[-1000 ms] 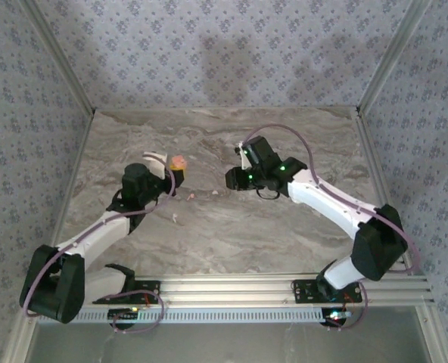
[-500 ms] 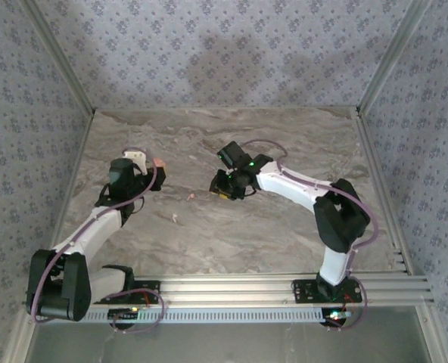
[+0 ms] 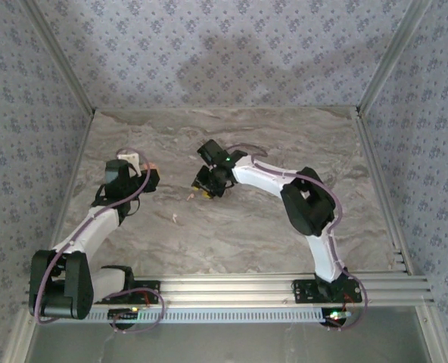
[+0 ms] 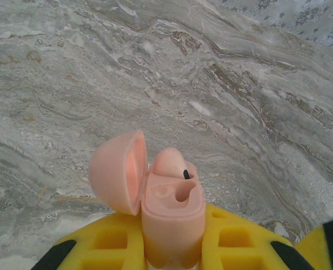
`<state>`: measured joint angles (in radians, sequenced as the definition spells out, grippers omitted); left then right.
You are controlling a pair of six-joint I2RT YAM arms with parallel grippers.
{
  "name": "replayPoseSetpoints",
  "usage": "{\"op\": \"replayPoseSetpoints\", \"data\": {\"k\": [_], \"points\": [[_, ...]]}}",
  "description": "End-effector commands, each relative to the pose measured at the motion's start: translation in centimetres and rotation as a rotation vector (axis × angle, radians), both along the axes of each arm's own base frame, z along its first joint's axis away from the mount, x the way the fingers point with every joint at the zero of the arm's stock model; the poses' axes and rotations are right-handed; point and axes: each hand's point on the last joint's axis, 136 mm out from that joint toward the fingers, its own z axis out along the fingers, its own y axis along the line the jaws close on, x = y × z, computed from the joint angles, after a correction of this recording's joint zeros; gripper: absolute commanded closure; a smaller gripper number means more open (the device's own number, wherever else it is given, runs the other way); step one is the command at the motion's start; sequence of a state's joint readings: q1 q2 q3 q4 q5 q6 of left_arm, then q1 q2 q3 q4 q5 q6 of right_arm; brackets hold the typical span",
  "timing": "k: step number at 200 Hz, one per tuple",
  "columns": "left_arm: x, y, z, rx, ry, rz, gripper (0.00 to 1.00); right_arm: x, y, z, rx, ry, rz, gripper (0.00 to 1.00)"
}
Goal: Insert the wireless bluetooth earbuds into the charging case
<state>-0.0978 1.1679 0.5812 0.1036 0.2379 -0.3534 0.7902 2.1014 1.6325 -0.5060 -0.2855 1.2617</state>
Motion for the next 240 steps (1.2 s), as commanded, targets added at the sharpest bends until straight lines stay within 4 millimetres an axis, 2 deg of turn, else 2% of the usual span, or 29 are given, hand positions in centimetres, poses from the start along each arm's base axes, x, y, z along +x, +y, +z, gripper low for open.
{"op": "replayPoseSetpoints", "data": {"k": [1,56,111,240], "points": [[0.1,0.5,0.7,0.014,-0.013,0.021,0.87,0.3,0.9,-0.7,0.001,0.061,-0.042,0.66],[-0.1,1.2,0.5,0.067,-0.009,0.037,0.87,0.5,2.3,-2.9,0.006,0.139,-0.05,0.66],[0.1,1.4,0.7,0.077,-0.012,0.044,0.87,0.1,2.5,-4.5,0.005,0.204,-0.057,0.66],[0.2,1.4,0.8,0.083,-0.011,0.043,0.87,0.9,3.4,-5.5,0.023,0.237,-0.057,0.71]]}}
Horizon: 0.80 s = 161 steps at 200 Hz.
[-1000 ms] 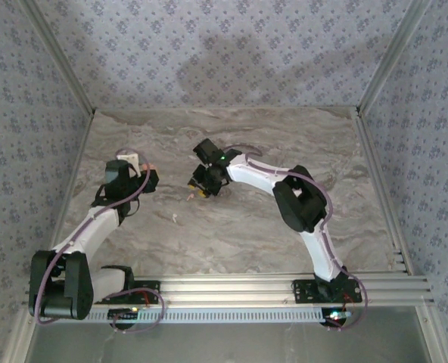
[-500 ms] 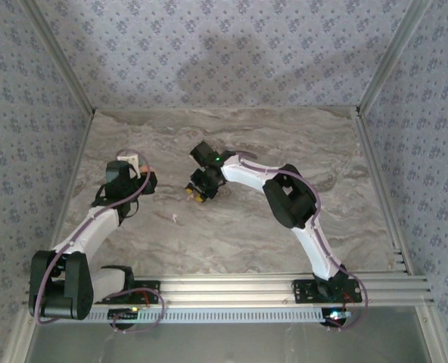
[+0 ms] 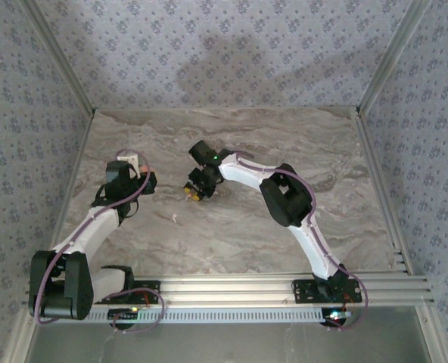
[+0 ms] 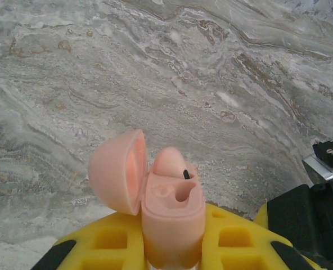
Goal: Insert the wireless bluetooth earbuds into the charging case
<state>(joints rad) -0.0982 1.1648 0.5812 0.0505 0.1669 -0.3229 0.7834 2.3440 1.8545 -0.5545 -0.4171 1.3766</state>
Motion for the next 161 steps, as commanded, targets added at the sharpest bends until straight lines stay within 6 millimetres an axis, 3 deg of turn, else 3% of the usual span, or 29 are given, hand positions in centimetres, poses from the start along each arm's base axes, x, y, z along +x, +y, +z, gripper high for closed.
{"op": "replayPoseSetpoints", "data": {"k": [1,36,84,118,161], "points": [[0.6,0.2,1.9,0.016,-0.047,0.0,0.87,-0.1,-0.1,-1.1,-0.018,0.045,-0.012,0.71],[0.6,0.2,2.0,0.021,-0.048,0.001,0.87,-0.3,0.0,-0.8,-0.014,0.051,-0.008,0.75],[0.8,0.3,2.2,0.033,-0.047,-0.003,0.87,-1.4,-1.7,-1.0,-0.07,0.077,0.03,0.77],[0.8,0.2,2.3,0.03,-0.051,-0.008,0.87,-2.6,-4.1,-0.6,-0.118,0.085,0.076,0.77],[0.7,0.2,2.3,0.032,-0.054,-0.011,0.87,-4.2,-9.0,0.1,-0.2,0.096,0.126,0.77]]}}
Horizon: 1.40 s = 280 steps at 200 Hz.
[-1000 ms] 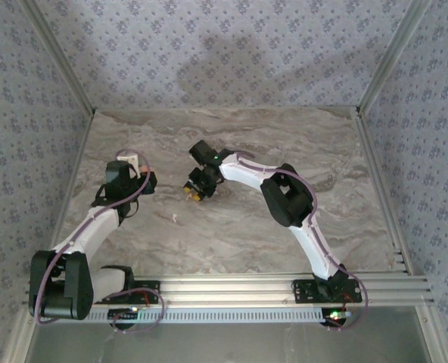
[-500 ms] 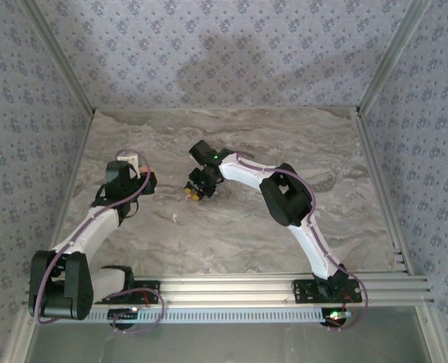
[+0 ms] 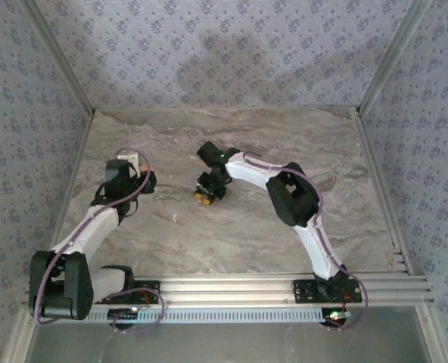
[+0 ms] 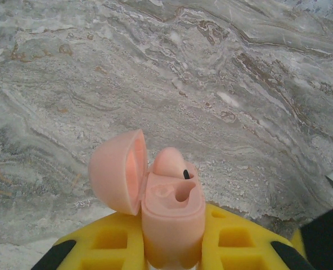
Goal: Insert the wireless bluetooth earbuds into the charging case
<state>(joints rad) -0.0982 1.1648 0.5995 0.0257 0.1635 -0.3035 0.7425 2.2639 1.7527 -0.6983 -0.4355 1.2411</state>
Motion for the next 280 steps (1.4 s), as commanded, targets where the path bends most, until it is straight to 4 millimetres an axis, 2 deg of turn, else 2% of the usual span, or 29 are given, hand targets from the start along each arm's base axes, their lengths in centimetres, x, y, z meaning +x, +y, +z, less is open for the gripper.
{"op": "replayPoseSetpoints", "data": {"k": [1,45,70,87,119,143,164,203,243,280], "points": [[0.6,0.1,2.0,0.014,-0.056,-0.004,0.87,-1.9,-4.3,0.5,-0.108,0.034,0.048,0.77],[0.5,0.2,2.2,0.019,-0.067,-0.007,0.87,-4.9,-10.6,0.4,-0.239,0.089,0.143,0.76],[0.5,0.1,2.3,0.02,-0.071,-0.01,0.87,-6.0,-13.1,0.5,-0.27,0.102,0.16,0.75],[0.6,0.1,2.4,0.018,-0.075,-0.011,0.87,-5.9,-14.1,1.0,-0.272,0.082,0.175,0.74],[0.6,0.1,2.5,0.024,-0.079,-0.014,0.87,-5.5,-14.5,2.9,-0.265,0.038,0.215,0.59],[0.7,0.3,2.9,0.03,-0.086,-0.011,0.87,-5.4,-14.9,4.8,-0.297,0.01,0.264,0.59],[0.7,0.2,3.1,0.024,-0.091,-0.016,0.87,-6.1,-14.3,5.6,-0.291,0.024,0.266,0.6],[0.8,0.1,3.5,0.02,-0.11,-0.017,0.87,-6.8,-12.5,4.3,-0.218,0.059,0.2,0.61],[0.8,0.1,3.7,0.021,-0.114,-0.021,0.87,-6.9,-12.8,2.5,-0.219,0.089,0.171,0.61],[0.8,-0.1,3.8,0.011,-0.116,-0.026,0.87,-7.0,-13.9,1.2,-0.246,0.098,0.159,0.61]]}}
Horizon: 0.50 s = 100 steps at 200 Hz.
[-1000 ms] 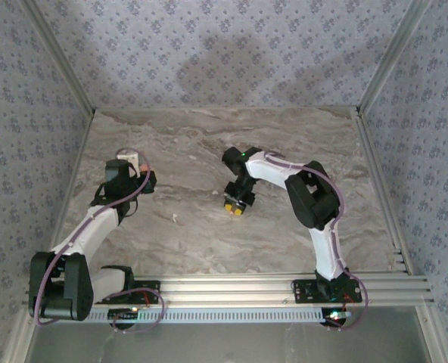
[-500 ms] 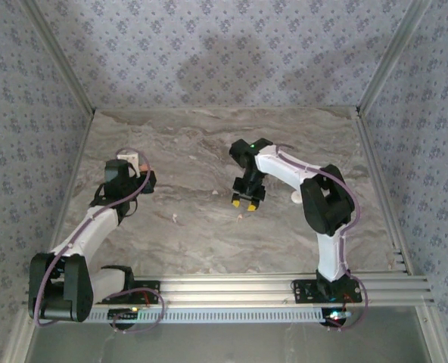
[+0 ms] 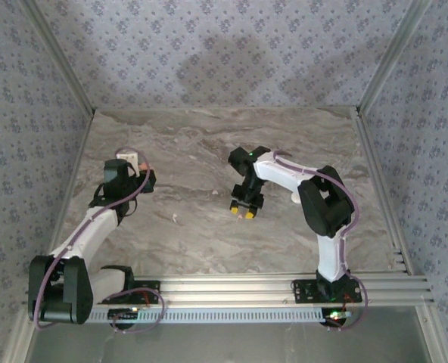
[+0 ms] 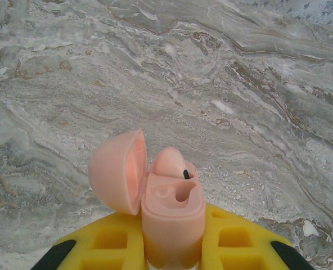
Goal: Insert the wireless bluetooth earbuds into the charging case
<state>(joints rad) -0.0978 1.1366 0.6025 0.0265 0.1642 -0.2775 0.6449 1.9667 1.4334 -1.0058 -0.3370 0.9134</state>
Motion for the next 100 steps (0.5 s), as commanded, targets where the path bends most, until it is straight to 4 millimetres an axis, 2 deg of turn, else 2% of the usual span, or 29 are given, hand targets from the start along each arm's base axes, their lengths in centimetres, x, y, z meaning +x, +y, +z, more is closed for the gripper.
{"op": "replayPoseSetpoints", "data": {"k": [1,42,100], "points": [[0.8,-0.1,2.7,-0.006,-0.077,-0.012,0.87,-0.1,-0.8,-0.8,-0.019,0.019,-0.038,0.61],[0.8,-0.2,2.6,-0.009,-0.079,-0.015,0.87,0.6,-0.3,-1.3,0.003,0.006,-0.062,0.61],[0.9,-0.2,2.7,-0.006,-0.08,-0.017,0.87,0.5,0.2,-2.3,0.017,0.031,-0.073,0.62]]}}
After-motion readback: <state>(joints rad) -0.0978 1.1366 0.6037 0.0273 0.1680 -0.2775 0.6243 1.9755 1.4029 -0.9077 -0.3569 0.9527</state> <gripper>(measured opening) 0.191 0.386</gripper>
